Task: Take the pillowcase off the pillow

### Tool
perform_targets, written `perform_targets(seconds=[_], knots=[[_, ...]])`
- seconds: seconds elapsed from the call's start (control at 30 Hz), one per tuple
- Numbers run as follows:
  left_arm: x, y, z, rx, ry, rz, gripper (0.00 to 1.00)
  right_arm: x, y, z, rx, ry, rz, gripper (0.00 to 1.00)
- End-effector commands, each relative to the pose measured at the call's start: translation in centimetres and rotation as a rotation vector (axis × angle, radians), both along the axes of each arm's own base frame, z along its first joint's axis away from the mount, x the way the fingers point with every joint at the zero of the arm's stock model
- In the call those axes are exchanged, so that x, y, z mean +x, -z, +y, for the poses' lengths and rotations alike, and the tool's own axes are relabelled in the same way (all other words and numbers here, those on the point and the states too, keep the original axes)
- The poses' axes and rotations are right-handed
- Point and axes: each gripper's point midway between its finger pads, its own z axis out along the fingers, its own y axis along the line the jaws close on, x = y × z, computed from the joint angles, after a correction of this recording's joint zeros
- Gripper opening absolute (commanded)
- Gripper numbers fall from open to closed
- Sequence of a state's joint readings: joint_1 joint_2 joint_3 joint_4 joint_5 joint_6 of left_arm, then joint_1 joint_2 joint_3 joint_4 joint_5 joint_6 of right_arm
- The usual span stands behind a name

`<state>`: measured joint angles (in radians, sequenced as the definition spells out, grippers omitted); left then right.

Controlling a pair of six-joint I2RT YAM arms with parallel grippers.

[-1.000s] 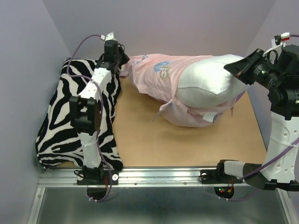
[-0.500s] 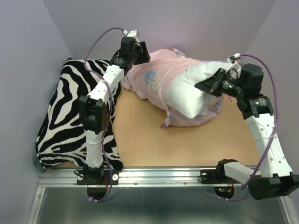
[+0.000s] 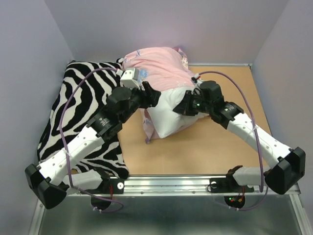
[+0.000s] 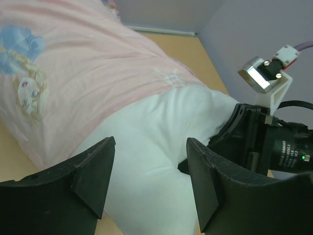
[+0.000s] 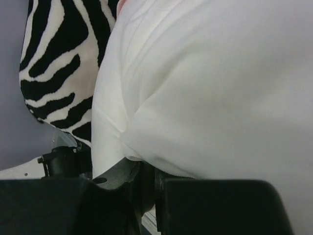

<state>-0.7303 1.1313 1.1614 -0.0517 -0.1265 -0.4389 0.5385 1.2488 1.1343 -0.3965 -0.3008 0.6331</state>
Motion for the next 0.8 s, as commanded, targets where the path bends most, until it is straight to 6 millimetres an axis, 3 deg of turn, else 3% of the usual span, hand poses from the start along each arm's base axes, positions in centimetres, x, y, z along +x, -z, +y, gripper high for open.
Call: perform_targets(seconds=[0.0,0.07,0.13,0.2,0.27,0.4,0.47,0.5,0.53,0.6,0.63,0.73,0.77], knots=[[-0.4,3.3,2.6,-0.084,-0.173,0.068,0.71,-1.4,-4.2,6.9,0.043,-0.203,-0.219,0.01],[-0.9,3.4,3.7,-0.115,-0.222,0.067,0.71,-2.4,-3.9,8.6,0.025,-0.271,-0.231,0.05],[-1.4,3.7,4.8,-0.158,-0.263,0.082,0.71,-4.1,-3.3,9.5,0.009,-0.329,-0.221,0.25],[-1.8,4.0,5.4,-0.175,-0.281,0.090,0.71,-4.5,-3.2,8.5,-0.022,-0.306,-0.238,0.50],[-2.2,3.9,5.7,-0.195,-0.284,0.091,0.71,-4.8,-3.4,6.3,-0.057,-0.243,-0.265,0.62],[-2.7,4.4,3.9,-0.182,-0.217,0.107,0.71,-6.0,-5.8,4.0,-0.035,-0.195,-0.304,0.70],[-2.7,5.0,2.6,-0.137,-0.193,0.110,0.71,-6.0,-6.8,1.5,-0.071,-0.096,-0.315,0.70],[-3.5,4.7,1.3,-0.126,-0.164,0.108,0.71,-4.7,-7.3,-0.4,-0.118,0.018,-0.340,0.72],[-3.4,5.3,0.9,-0.093,-0.173,0.110,0.71,-4.9,-7.6,-2.2,-0.142,0.086,-0.338,0.73],[-3.8,5.1,-0.1,-0.077,-0.161,0.105,0.71,-4.1,-7.7,-4.9,-0.202,0.216,-0.343,0.77],[-4.0,5.8,-0.9,-0.048,-0.151,0.115,0.71,-3.5,-7.0,-7.2,-0.275,0.325,-0.330,0.78],[-4.7,5.6,-2.7,-0.009,-0.121,0.107,0.71,-2.8,-4.8,-9.8,-0.396,0.425,-0.295,0.74],[-5.3,5.7,-4.0,0.014,-0.109,0.108,0.71,-2.7,-2.7,-10.1,-0.437,0.433,-0.259,0.74]])
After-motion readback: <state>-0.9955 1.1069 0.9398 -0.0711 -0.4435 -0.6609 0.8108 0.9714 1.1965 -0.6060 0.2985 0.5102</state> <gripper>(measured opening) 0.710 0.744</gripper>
